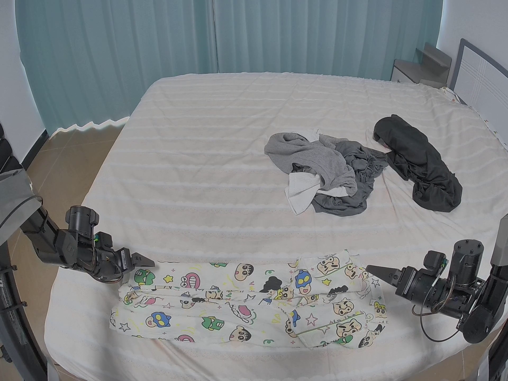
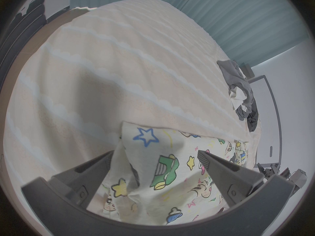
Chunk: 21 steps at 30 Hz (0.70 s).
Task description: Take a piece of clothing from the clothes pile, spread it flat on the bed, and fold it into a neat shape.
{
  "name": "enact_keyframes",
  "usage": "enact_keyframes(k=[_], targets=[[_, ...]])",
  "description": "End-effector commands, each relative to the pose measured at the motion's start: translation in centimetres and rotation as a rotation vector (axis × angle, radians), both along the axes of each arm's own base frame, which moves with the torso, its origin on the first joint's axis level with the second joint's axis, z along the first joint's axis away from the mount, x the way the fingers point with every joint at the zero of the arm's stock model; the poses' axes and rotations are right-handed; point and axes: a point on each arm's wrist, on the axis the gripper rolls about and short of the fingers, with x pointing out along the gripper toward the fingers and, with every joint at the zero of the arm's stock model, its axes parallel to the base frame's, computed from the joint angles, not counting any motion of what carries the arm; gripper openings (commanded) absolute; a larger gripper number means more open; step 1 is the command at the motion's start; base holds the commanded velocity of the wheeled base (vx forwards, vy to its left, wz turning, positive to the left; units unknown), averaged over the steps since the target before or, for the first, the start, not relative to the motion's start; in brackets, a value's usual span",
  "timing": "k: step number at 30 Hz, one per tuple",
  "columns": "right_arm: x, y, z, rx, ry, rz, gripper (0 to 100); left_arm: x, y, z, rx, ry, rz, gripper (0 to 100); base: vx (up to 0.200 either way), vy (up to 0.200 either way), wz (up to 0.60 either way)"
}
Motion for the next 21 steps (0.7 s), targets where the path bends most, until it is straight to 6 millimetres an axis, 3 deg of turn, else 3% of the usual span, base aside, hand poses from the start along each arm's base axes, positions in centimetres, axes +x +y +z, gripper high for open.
enact_keyframes(k=[1, 12, 13, 21], targets=[[-0.03, 0.0, -0.12, 0.0, 0.001, 0.001, 100, -0.14, -0.45, 0.04, -0.001, 0.004, -0.011, 100, 0.0, 0.0, 0.0], [-0.02, 0.01, -0.19, -0.001, 0.004, 0.003, 100, -0.61, -0.49, 0.75, 0.006, -0.009, -0.009, 100, 0.0, 0.0, 0.0], [-0.02, 0.01, -0.19, -0.001, 0.004, 0.003, 100, -0.64, -0.49, 0.72, 0.006, -0.007, -0.009, 0, 0.0, 0.0, 0.0], [-0.03, 0.01, -0.16, -0.001, 0.003, 0.001, 100, -0.72, -0.29, 0.83, 0.008, -0.008, -0.001, 0, 0.0, 0.0, 0.0]])
